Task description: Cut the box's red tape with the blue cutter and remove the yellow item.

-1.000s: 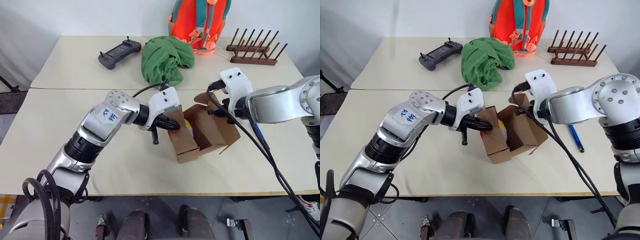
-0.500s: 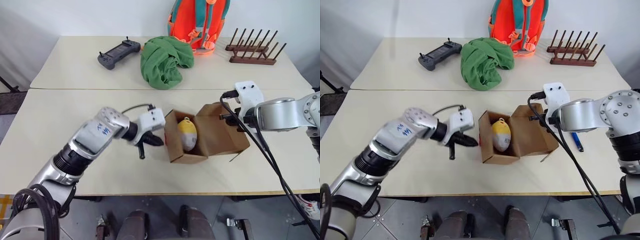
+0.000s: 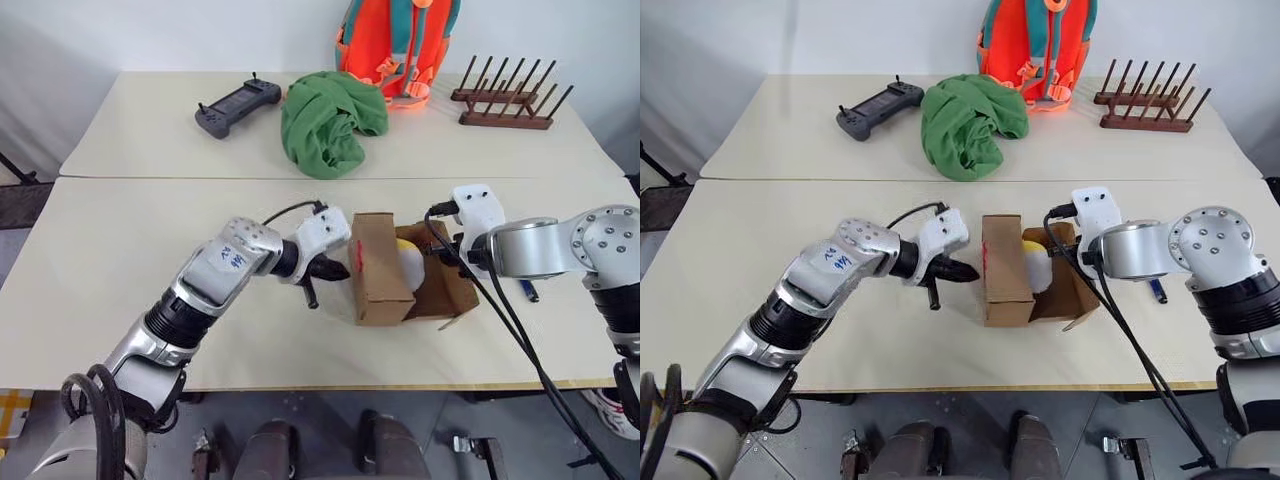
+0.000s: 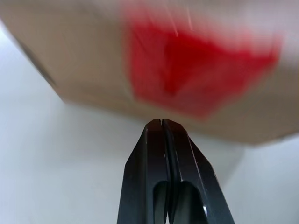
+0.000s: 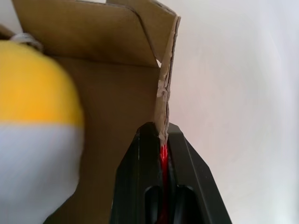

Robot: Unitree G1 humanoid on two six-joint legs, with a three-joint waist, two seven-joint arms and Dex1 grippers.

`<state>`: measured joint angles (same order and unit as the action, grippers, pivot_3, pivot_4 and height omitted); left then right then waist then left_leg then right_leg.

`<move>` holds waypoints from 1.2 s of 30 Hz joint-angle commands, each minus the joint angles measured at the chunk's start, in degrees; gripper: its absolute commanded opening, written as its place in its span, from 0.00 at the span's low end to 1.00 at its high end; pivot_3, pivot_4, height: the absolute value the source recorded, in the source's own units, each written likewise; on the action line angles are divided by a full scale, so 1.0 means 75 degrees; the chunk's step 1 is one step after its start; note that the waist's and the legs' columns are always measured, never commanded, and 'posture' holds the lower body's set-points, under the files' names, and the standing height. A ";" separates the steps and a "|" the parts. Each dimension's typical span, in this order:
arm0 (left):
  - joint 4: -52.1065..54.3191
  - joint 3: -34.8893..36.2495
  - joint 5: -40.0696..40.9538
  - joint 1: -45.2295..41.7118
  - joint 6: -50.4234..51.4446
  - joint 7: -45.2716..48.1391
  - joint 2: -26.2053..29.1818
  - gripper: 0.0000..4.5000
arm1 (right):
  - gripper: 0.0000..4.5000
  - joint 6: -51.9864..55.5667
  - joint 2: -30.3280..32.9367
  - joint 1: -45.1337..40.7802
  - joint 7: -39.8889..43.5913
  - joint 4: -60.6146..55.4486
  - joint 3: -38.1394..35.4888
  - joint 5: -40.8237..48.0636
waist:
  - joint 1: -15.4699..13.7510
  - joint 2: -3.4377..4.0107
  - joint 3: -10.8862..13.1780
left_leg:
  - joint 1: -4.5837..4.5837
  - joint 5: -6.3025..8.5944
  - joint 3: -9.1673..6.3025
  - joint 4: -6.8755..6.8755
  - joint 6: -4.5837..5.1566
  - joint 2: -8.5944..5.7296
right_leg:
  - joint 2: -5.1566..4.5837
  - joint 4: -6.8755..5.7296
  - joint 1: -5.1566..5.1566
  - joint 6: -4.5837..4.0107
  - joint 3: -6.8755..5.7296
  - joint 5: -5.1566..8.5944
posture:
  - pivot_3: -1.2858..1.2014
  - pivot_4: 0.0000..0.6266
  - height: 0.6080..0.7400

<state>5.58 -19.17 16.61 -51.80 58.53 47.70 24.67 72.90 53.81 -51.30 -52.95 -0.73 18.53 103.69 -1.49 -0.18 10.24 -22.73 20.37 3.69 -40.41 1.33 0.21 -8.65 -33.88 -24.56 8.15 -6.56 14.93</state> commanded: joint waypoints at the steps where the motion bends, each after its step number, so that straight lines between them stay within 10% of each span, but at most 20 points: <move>1: 0.0211 0.1052 0.0895 -0.0581 0.0599 0.0240 -0.0118 0.00 | 0.01 0.0219 0.0064 -0.0315 0.0148 -0.0200 -0.0325 -0.0179 | 0.0009 0.0000 0.0000 | 0.0000 0.0000 0.0000 -0.0001 0.0000 -0.0001 | 0.0000 0.0000 0.0000 0.0000 0.0000 0.0000 | 0.52 0.24 1.00; 19: -0.1216 -0.1462 -0.0794 -0.1262 -0.2295 0.1178 -0.0179 0.00 | 0.01 0.0514 -0.0022 -0.0812 0.0192 -0.0239 -0.0614 -0.0117 | -0.0005 0.0001 -0.0001 | 0.0001 0.0000 0.0003 -0.0009 0.0001 -0.0006 | 0.0001 -0.0003 0.0001 0.0000 0.0000 0.0000 | 0.52 0.24 1.00; 36: -0.1167 -0.1952 -0.2090 -0.0831 -0.3345 0.2065 0.0534 0.00 | 0.01 -0.0301 0.0395 -0.0850 0.0076 -0.0581 -0.1056 0.1241 | 0.0022 0.0002 -0.0001 | 0.0004 0.0001 0.0008 -0.0036 0.0003 0.0002 | 0.0002 -0.0019 0.0004 -0.0008 0.0008 -0.0005 | 0.52 0.24 1.00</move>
<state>-2.44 -31.42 4.06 -60.06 32.99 62.51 27.46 72.28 56.49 -56.03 -53.50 -3.46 14.15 111.62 -1.32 -0.17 10.23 -22.69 20.38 3.77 -40.72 1.35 0.24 -8.62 -34.03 -24.53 8.06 -6.48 14.87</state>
